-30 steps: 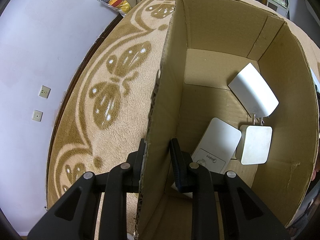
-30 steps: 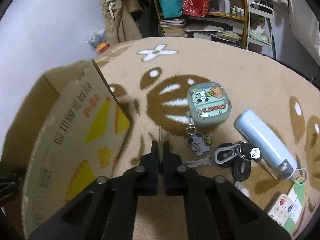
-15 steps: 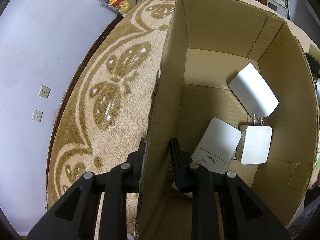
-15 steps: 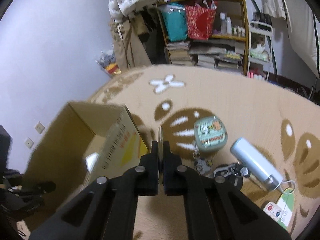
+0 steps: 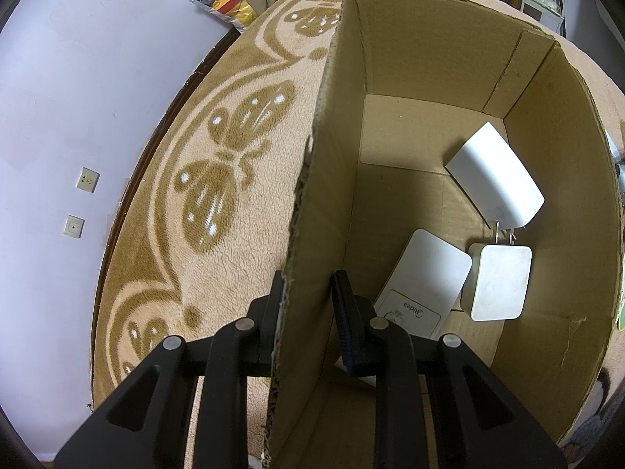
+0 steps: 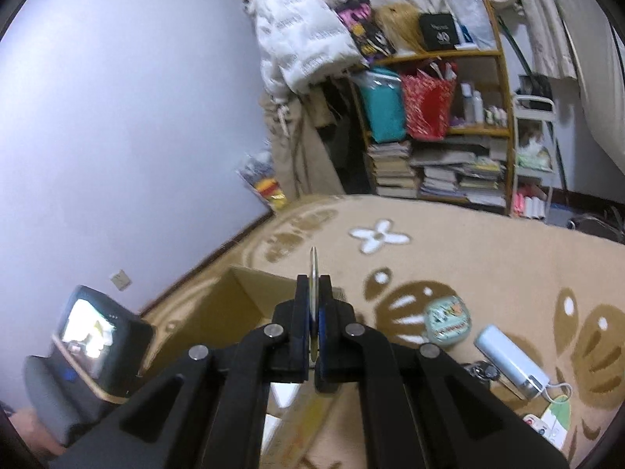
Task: Organize rigid objects
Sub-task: 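Carry the AIMA tag into the box with the right tool and release it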
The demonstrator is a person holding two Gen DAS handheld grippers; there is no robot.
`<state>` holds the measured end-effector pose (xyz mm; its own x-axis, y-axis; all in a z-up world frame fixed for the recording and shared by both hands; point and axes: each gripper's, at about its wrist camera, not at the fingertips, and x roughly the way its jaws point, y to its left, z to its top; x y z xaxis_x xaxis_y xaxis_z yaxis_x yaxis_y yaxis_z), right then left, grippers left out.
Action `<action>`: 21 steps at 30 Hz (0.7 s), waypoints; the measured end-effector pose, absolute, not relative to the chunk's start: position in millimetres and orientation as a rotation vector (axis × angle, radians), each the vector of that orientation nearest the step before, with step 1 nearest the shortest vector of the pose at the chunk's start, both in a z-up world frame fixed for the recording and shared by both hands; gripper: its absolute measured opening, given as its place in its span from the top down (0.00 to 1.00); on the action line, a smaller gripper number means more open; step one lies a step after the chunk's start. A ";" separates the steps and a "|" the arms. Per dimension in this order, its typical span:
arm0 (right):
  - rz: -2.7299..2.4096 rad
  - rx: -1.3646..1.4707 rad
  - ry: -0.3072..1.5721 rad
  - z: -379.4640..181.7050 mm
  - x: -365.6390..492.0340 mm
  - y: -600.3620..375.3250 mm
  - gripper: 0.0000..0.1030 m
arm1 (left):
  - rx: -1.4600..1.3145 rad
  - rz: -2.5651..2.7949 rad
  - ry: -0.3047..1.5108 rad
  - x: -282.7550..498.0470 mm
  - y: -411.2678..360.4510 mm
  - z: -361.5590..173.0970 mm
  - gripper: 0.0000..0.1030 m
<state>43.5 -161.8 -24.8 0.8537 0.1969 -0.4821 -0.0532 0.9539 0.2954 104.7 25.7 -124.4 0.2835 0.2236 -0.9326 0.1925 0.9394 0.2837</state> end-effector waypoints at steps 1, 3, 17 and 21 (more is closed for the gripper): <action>0.146 0.280 0.529 -23.3 41.5 -159.4 0.95 | 0.375 0.021 1.292 104.7 25.7 -124.5 0.78; 0.194 0.308 0.521 -20.1 39.3 -154.4 0.95 | 0.376 0.021 1.292 104.8 25.7 -124.4 0.78; 0.315 0.294 0.514 -10.5 26.1 -122.9 0.95 | 0.371 0.020 1.292 104.0 26.3 -123.9 0.78; 0.316 0.292 0.528 -14.7 27.7 -119.5 0.95 | 0.377 0.022 1.291 103.7 26.1 -124.5 0.78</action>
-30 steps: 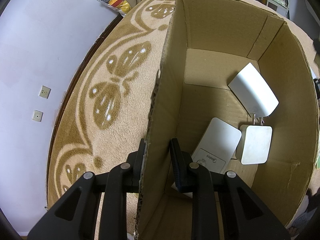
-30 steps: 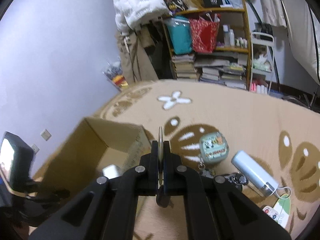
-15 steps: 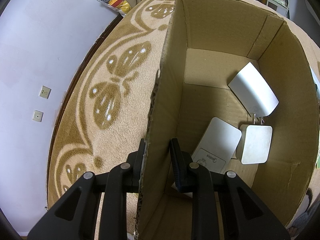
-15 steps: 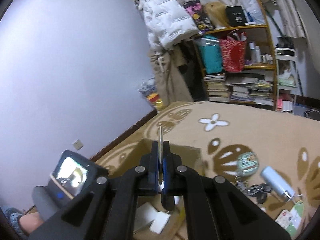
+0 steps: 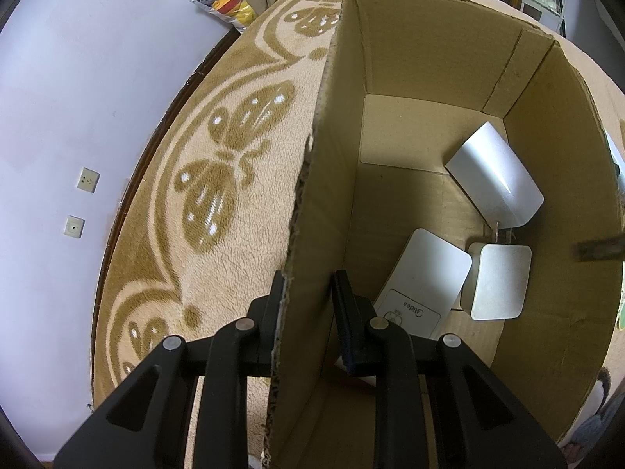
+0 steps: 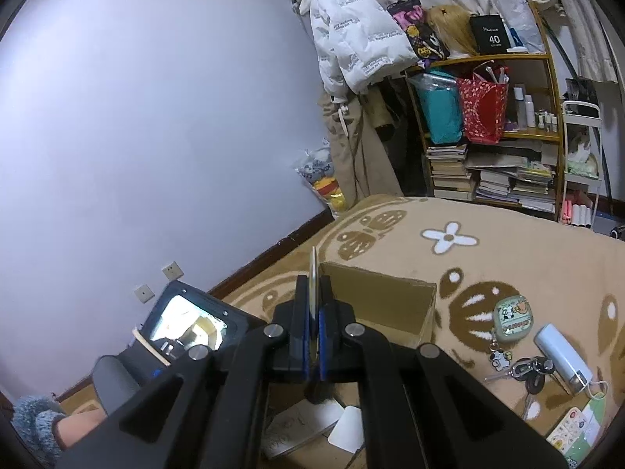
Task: Organize rigid objects
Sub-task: 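Carry the AIMA tag into the box with the right tool and release it, then move the right tool to the black key bundle and grasp it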
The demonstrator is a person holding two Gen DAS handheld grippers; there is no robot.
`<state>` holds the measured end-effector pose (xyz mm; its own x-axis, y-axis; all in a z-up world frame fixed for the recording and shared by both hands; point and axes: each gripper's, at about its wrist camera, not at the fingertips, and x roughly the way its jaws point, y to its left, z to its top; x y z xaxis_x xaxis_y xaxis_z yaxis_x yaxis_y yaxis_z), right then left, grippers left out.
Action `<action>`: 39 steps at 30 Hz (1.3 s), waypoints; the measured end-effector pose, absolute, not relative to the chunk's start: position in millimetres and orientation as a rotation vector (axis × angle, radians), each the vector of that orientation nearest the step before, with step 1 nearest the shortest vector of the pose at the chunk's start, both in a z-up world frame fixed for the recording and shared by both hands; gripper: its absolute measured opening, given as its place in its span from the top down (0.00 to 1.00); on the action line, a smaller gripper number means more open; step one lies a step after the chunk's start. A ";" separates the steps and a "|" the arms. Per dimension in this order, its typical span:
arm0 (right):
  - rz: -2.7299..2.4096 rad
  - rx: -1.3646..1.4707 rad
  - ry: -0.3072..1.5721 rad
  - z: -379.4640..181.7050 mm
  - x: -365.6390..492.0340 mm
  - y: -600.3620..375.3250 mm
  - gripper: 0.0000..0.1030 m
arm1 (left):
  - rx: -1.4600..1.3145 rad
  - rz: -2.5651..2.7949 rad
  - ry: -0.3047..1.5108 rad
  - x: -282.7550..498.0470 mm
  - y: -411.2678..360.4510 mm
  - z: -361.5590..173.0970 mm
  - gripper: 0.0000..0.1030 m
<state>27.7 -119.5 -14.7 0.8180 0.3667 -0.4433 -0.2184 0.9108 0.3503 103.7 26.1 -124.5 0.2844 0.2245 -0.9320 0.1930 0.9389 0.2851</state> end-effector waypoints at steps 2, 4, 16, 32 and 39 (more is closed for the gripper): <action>0.311 0.298 0.553 -21.9 32.1 -118.5 0.95 | 0.374 0.021 1.292 103.7 26.3 -124.9 0.78; 0.304 0.303 0.587 -32.2 37.2 -118.2 0.95 | 0.372 0.020 1.293 104.0 26.6 -125.0 0.78; 0.219 0.269 0.703 -63.4 50.6 -123.4 0.94 | 0.379 0.022 1.291 104.0 26.0 -125.7 0.78; 0.090 0.258 0.676 -58.7 47.4 -157.1 0.27 | 0.380 0.022 1.291 103.4 26.0 -125.7 0.78; 0.013 0.304 0.731 -70.0 55.0 -195.3 0.11 | 0.378 0.021 1.292 103.7 26.2 -125.1 0.78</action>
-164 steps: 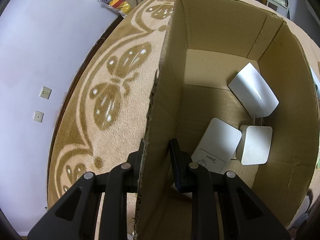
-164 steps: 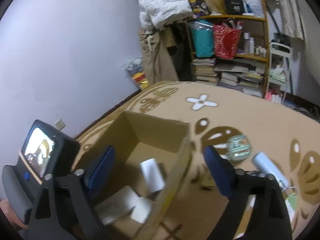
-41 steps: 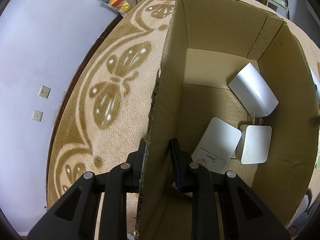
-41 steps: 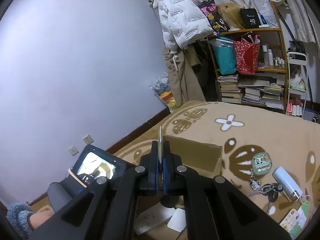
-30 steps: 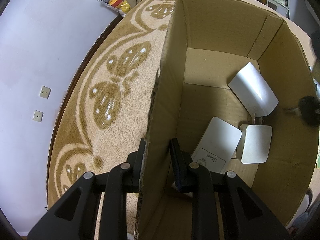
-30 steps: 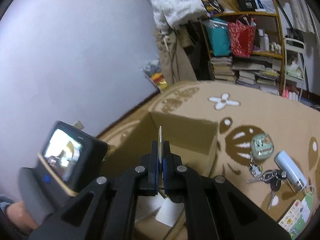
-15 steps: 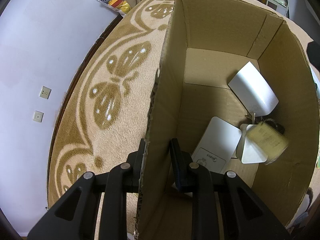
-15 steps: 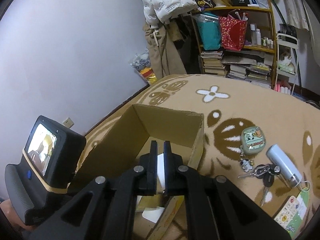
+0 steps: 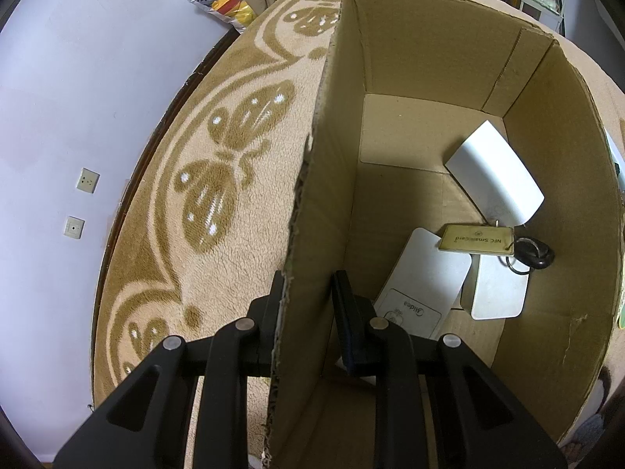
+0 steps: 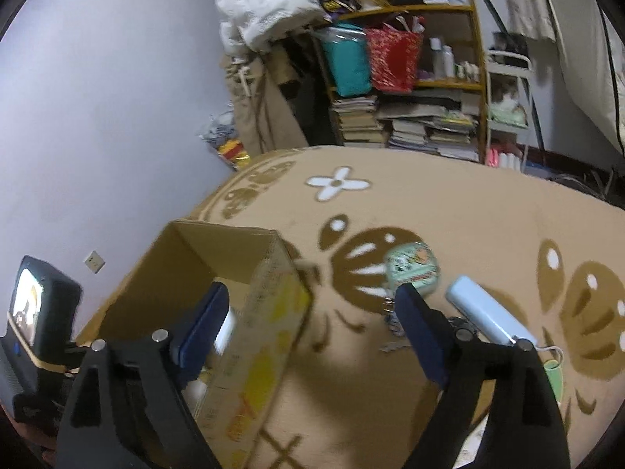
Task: Organize rigid objects
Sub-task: 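Move the right tool to the black key bundle and grasp it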
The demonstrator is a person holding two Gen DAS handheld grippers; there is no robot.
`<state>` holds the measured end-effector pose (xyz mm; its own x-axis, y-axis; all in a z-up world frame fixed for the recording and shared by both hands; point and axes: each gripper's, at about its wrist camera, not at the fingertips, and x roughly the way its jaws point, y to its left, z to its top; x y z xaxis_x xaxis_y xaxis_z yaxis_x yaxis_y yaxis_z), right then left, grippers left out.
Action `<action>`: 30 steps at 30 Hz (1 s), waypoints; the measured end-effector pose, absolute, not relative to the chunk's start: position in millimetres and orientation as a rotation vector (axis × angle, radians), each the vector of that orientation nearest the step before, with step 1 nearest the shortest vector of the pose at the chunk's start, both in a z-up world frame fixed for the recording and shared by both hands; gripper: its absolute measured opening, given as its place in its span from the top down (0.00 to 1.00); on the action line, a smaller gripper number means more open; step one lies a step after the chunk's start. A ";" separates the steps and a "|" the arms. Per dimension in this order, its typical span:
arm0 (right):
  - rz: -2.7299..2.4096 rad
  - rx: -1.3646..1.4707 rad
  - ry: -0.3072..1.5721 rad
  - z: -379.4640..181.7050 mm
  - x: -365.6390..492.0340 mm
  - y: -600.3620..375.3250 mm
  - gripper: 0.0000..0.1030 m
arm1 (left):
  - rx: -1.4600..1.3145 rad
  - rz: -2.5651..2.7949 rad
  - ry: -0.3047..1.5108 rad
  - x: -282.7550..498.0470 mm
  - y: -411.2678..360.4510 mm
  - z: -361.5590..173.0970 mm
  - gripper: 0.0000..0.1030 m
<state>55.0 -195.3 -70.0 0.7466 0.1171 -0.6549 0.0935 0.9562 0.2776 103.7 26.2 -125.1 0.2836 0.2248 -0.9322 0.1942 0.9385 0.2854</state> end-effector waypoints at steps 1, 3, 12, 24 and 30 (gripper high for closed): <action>0.004 0.306 0.743 -72.7 56.2 -199.6 0.11 | 0.378 0.021 1.292 103.8 26.3 -125.2 0.78; -0.020 0.312 0.765 -78.4 57.3 -207.7 0.11 | 0.377 0.021 1.292 103.8 26.6 -125.2 0.78; -0.128 0.350 0.906 -118.6 62.9 -238.1 0.11 | 0.378 0.021 1.292 103.5 26.1 -125.7 0.78; -0.182 0.467 1.051 -162.0 66.6 -261.7 0.11 | 0.379 0.021 1.292 103.6 26.1 -125.5 0.78; -0.171 0.556 1.028 -170.7 68.8 -274.7 0.11 | 0.379 0.021 1.292 103.6 26.0 -125.6 0.78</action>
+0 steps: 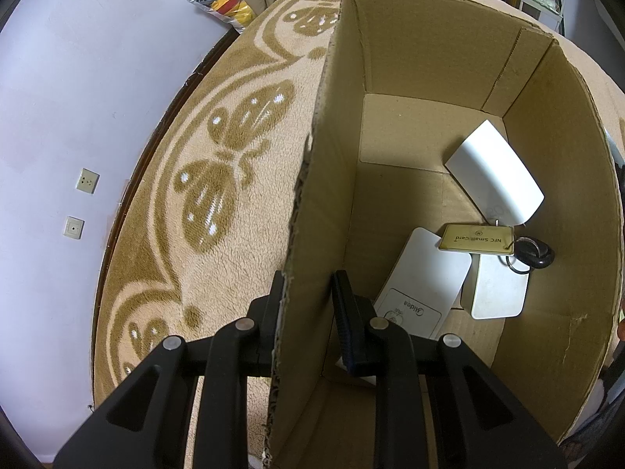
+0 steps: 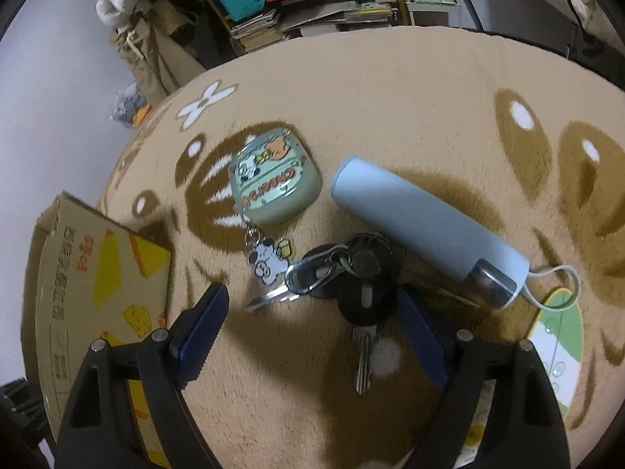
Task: Organize rigid objects
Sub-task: 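Move the right tool to the black key bundle and grasp it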
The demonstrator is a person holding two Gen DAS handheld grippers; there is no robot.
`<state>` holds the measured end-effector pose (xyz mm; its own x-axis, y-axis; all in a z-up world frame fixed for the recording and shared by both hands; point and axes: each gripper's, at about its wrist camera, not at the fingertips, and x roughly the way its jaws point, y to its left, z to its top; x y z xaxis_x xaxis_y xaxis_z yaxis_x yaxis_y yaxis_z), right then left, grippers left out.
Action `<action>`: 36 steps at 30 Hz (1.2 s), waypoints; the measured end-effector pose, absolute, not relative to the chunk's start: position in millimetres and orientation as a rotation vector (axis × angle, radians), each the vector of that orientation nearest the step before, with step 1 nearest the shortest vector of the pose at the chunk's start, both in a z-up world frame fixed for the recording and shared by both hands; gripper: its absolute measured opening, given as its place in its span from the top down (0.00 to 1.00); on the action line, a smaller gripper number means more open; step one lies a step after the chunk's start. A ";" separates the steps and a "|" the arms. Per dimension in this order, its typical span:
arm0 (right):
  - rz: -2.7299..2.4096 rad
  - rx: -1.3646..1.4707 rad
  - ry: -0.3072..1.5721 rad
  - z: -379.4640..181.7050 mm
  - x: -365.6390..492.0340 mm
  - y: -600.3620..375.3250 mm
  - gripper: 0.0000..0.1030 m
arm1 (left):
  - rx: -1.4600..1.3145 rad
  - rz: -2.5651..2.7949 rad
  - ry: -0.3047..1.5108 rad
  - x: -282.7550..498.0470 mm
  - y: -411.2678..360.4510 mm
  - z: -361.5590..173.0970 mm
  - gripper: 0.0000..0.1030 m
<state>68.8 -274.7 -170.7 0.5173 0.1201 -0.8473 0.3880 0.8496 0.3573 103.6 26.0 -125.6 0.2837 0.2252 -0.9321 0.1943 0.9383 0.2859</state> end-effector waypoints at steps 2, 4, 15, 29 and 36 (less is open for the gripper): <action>-0.169 0.579 1.016 -172.1 70.2 -277.6 0.11 | 0.378 0.021 1.292 103.9 26.1 -125.6 0.78; -0.173 0.600 1.003 -174.6 71.1 -280.7 0.11 | 0.378 0.021 1.292 103.9 26.1 -125.7 0.78; -0.262 0.465 1.018 -176.2 84.3 -268.1 0.30 | 0.378 0.021 1.293 103.9 26.1 -125.8 0.78; -0.232 0.439 0.985 -167.5 75.5 -275.7 0.68 | 0.381 0.021 1.294 104.0 27.2 -126.3 0.78; -0.185 0.446 0.957 -153.5 69.8 -264.2 0.68 | 0.382 0.021 1.293 103.9 26.6 -126.2 0.78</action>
<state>69.8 -264.2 -153.5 0.5692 0.0425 -0.8211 0.3450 0.8941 0.2855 103.9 26.6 -126.2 0.2830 0.2268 -0.9319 0.1964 0.9374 0.2877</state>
